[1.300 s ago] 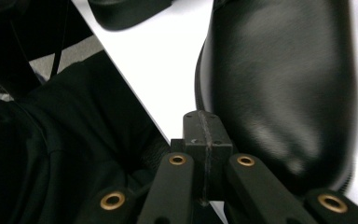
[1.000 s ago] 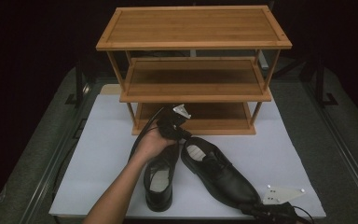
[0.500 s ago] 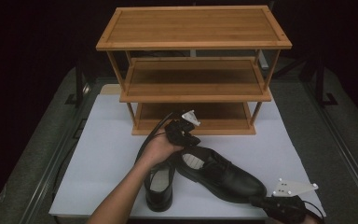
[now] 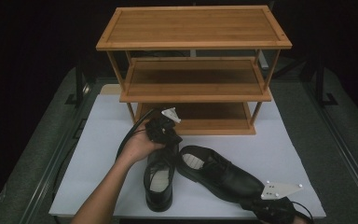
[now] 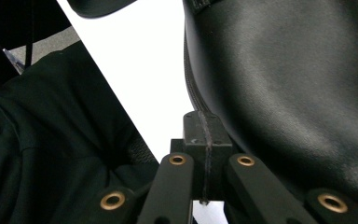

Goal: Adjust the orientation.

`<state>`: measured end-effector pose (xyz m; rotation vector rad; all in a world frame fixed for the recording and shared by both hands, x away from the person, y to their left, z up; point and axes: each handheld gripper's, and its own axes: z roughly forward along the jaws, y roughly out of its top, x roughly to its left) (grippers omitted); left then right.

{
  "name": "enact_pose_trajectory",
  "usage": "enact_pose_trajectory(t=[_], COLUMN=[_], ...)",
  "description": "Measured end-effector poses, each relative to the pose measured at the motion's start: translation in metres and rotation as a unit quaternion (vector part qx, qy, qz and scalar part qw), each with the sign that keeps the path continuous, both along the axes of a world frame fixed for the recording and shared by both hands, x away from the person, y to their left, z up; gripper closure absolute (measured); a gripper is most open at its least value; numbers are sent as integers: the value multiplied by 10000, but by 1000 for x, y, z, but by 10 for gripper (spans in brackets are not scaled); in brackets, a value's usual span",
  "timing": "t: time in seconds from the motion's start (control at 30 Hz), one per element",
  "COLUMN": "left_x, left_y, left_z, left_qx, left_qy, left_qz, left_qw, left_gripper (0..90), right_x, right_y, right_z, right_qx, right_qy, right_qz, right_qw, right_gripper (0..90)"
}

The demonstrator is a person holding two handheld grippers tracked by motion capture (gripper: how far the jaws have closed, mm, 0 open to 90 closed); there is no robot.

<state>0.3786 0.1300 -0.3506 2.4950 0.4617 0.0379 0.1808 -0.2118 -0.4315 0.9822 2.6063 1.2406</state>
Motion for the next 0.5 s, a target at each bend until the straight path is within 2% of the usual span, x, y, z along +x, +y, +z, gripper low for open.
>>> enact_pose_trajectory(t=[0.13,0.23,0.33,0.43,0.5], left_x=[-4,-6,-7,-11,-14], left_y=[-7,-12,-13,-16,-21], left_z=[-4,-5,-6,-7,-9], left_qx=[-33,85,23,-55,-108], left_qy=[174,84,151,203,200], left_qz=[-193,-214,-167,-250,-307], left_qw=[9997,9997,9997,9995,9993], left_gripper=[900,900,900,900,900], right_x=[0,0,-1,0,0], right_y=[-3,-4,-6,-6,-1], right_z=[0,-1,-1,-2,-2], right_qx=[0,-21,-45,3,-55], right_qy=[-11,-14,-8,9,14], right_qz=[-67,-116,-164,-172,-99], right_qw=[10000,9999,9999,9999,9999], right_gripper=[900,900,900,900,900])
